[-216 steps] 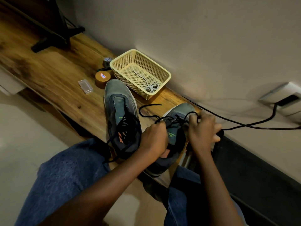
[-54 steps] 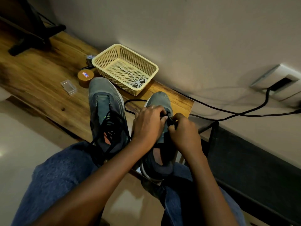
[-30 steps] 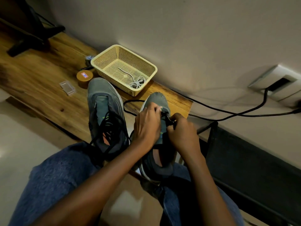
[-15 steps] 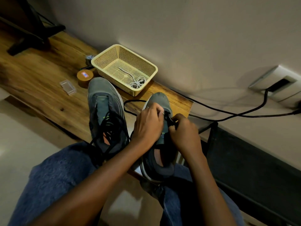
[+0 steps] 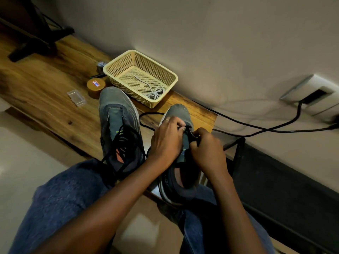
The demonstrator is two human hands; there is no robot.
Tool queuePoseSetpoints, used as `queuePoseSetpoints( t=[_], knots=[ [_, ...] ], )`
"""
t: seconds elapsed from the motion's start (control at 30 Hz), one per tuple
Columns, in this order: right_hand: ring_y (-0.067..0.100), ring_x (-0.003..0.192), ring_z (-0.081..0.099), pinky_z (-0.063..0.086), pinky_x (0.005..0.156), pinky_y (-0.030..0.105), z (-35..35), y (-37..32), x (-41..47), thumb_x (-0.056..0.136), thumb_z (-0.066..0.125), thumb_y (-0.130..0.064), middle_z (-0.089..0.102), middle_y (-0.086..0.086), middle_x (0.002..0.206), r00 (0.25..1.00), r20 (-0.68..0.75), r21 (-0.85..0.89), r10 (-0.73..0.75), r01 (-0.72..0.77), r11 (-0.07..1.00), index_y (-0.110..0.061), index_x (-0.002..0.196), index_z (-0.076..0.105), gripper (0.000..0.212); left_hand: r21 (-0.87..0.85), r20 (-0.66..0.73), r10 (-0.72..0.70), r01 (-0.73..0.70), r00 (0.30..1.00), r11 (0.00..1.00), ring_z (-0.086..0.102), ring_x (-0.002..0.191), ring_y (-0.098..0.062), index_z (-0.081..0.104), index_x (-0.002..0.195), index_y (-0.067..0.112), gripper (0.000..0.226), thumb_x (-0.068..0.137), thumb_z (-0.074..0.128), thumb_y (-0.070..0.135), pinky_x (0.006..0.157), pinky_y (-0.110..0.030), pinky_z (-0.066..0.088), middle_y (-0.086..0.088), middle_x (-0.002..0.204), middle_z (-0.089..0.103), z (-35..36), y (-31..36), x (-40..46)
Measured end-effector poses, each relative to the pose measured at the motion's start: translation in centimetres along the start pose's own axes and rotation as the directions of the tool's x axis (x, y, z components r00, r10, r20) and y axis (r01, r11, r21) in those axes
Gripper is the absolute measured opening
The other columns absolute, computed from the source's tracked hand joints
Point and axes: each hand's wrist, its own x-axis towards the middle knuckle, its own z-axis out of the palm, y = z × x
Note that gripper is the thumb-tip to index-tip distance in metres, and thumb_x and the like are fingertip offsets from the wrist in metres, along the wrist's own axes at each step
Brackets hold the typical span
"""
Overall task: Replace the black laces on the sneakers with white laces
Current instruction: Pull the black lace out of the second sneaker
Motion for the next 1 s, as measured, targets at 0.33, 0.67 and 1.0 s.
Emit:
queuePoseSetpoints(
  t=[0.33,0.67,1.0],
  knots=[
    [0.032,0.089,0.061,0.054,0.073,0.046,-0.07,0.13,0.04,0.090,0.049,-0.011,0.065,0.014,0.105,1.000,-0.010,0.013,0.014,-0.014,1.000,-0.016,0.118,0.056,0.030,-0.114,-0.149,-0.082,0.066,0.985,0.991,0.054,0.086,-0.017,0.058,0.098,0.016,0.011,0.098,0.048,0.021,0.066,-0.025,0.035,-0.001,0.101,0.056,0.26,0.15,-0.12],
    [0.032,0.092,0.060,0.050,0.071,0.039,0.07,0.29,0.10,0.090,0.048,-0.010,0.065,0.014,0.104,0.999,-0.007,-0.032,-0.031,0.031,0.999,-0.013,0.112,0.055,0.023,0.015,-0.052,0.014,-0.013,0.999,1.000,0.061,0.091,-0.024,0.068,0.100,0.025,0.016,0.089,0.063,0.035,0.068,-0.033,0.046,-0.001,0.102,0.065,0.56,-0.44,-0.03],
    [0.032,0.091,0.058,0.042,0.065,0.034,0.01,0.39,0.16,0.091,0.047,-0.010,0.064,0.014,0.106,0.999,0.001,-0.043,-0.034,0.034,0.998,-0.015,0.115,0.054,0.026,0.056,-0.031,-0.069,0.071,0.997,0.996,0.060,0.098,-0.028,0.062,0.111,0.026,0.025,0.093,0.056,0.042,0.068,-0.033,0.042,-0.003,0.107,0.066,0.97,-0.26,-0.19]
  ],
)
